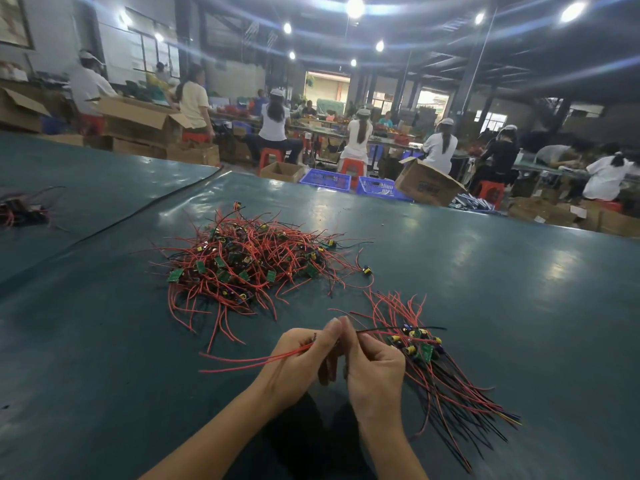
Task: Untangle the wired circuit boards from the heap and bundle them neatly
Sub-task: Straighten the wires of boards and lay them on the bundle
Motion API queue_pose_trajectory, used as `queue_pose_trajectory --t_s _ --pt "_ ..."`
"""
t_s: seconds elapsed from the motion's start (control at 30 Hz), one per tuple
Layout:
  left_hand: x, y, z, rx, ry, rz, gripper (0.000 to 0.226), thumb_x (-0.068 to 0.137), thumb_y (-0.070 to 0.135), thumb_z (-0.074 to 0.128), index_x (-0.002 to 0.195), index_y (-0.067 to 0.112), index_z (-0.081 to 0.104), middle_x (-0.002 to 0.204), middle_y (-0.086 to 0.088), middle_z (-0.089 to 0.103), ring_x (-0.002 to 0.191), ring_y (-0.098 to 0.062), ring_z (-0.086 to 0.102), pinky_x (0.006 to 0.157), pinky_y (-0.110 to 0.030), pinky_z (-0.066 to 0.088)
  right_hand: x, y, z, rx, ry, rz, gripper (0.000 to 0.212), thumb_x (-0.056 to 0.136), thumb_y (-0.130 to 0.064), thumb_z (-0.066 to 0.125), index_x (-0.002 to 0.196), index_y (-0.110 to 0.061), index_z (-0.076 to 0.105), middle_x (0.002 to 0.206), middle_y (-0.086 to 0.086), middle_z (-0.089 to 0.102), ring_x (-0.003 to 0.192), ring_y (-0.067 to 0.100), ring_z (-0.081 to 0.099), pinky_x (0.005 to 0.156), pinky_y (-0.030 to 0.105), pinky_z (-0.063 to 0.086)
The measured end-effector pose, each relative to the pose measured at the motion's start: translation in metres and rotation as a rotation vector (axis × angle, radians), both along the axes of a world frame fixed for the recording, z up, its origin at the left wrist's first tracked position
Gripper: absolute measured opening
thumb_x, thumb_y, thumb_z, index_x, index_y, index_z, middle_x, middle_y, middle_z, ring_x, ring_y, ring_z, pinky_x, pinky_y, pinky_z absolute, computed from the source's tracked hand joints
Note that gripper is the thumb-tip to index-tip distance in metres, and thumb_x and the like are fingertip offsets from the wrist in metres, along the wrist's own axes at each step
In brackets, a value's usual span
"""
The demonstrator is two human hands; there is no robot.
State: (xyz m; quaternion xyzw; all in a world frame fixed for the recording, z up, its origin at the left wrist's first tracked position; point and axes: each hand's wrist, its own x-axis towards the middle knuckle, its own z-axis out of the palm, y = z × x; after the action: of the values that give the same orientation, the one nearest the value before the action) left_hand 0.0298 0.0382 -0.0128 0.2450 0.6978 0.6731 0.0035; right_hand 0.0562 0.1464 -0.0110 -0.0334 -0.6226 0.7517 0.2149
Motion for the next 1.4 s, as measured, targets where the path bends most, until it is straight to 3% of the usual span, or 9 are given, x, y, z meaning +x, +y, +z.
queue_pose_trajectory --t_s 0.1,0.23,0.6,0.77,0.9,0.97,1.07,1.2,1.4 --pt "-0.001 0.003 0.000 0.033 -0.030 -0.012 0.057 0.093 0.050 0.051 0.052 0.011 0.061 0.049 -0.001 0.059 0.043 -0.008 0.054 0.047 -0.013 0.039 0.000 0.002 -0.001 0.012 -0.021 -0.026 0.044 0.080 -0.043 0.063 0.061 -0.004 0.074 0.053 0.007 0.061 0.051 0.016 0.053 0.050 0.025 0.046" --pt "0.000 0.005 -0.001 -0.001 0.004 -0.047 0.049 0.089 0.043 0.054 0.044 0.024 0.057 0.046 0.003 0.057 0.043 -0.007 0.051 0.052 -0.015 0.039 -0.004 0.004 -0.001 -0.073 -0.164 -0.080 0.042 0.088 -0.047 0.058 0.066 -0.018 0.079 0.051 0.001 0.058 0.044 0.010 0.049 0.043 0.019 0.041" --pt "0.000 -0.002 0.003 -0.082 0.006 -0.141 0.054 0.085 0.049 0.051 0.041 0.018 0.054 0.041 0.000 0.052 0.043 -0.011 0.047 0.056 -0.020 0.039 -0.022 0.043 0.002 -0.490 -0.278 -0.156 0.038 0.097 -0.033 0.058 0.080 -0.001 0.070 0.043 -0.008 0.044 0.031 0.004 0.026 0.032 0.016 0.024" --pt "-0.005 -0.004 0.006 0.030 -0.080 0.008 0.055 0.086 0.047 0.054 0.038 0.019 0.051 0.042 -0.004 0.052 0.044 -0.017 0.047 0.052 -0.026 0.040 -0.019 0.040 0.004 -0.348 -0.235 -0.178 0.029 0.087 -0.035 0.070 0.070 -0.012 0.075 0.056 -0.006 0.062 0.038 0.003 0.037 0.035 0.016 0.032" --pt "-0.008 -0.004 0.003 0.034 -0.111 0.024 0.053 0.086 0.049 0.056 0.043 0.018 0.056 0.047 -0.004 0.056 0.044 -0.015 0.051 0.049 -0.023 0.041 -0.008 0.015 0.004 -0.165 -0.256 0.030 0.022 0.078 -0.032 0.075 0.061 -0.018 0.077 0.058 -0.002 0.066 0.042 0.005 0.046 0.039 0.020 0.039" --pt "-0.007 -0.004 0.001 0.016 -0.097 -0.024 0.051 0.087 0.051 0.062 0.048 0.019 0.060 0.049 -0.001 0.058 0.045 -0.011 0.052 0.050 -0.019 0.041 -0.004 0.003 0.003 -0.102 -0.262 0.077 0.023 0.083 -0.029 0.073 0.064 -0.016 0.078 0.064 0.006 0.070 0.052 0.015 0.060 0.051 0.028 0.051" --pt "-0.006 -0.003 0.000 -0.036 -0.078 -0.053 0.047 0.083 0.052 0.060 0.048 0.019 0.061 0.049 0.000 0.059 0.045 -0.010 0.052 0.052 -0.018 0.041 -0.004 0.004 0.004 -0.082 -0.301 -0.005 0.027 0.087 -0.026 0.071 0.063 -0.016 0.078 0.063 0.008 0.066 0.058 0.019 0.057 0.060 0.033 0.048" --pt "-0.003 -0.001 -0.001 -0.095 -0.061 -0.082 0.050 0.081 0.052 0.054 0.047 0.016 0.056 0.045 -0.001 0.057 0.045 -0.010 0.048 0.054 -0.017 0.039 -0.010 0.017 0.006 -0.291 -0.369 -0.077 0.031 0.090 -0.020 0.068 0.062 -0.011 0.077 0.048 -0.007 0.050 0.037 0.004 0.039 0.037 0.018 0.032" --pt "0.003 -0.005 0.010 -0.098 -0.059 -0.163 0.046 0.080 0.046 0.056 0.043 0.020 0.052 0.041 0.002 0.053 0.042 -0.009 0.047 0.055 -0.020 0.040 -0.018 0.046 0.010 -0.572 -0.373 -0.153 0.023 0.093 -0.017 0.062 0.074 -0.007 0.066 0.045 -0.008 0.046 0.030 0.002 0.030 0.030 0.014 0.023"
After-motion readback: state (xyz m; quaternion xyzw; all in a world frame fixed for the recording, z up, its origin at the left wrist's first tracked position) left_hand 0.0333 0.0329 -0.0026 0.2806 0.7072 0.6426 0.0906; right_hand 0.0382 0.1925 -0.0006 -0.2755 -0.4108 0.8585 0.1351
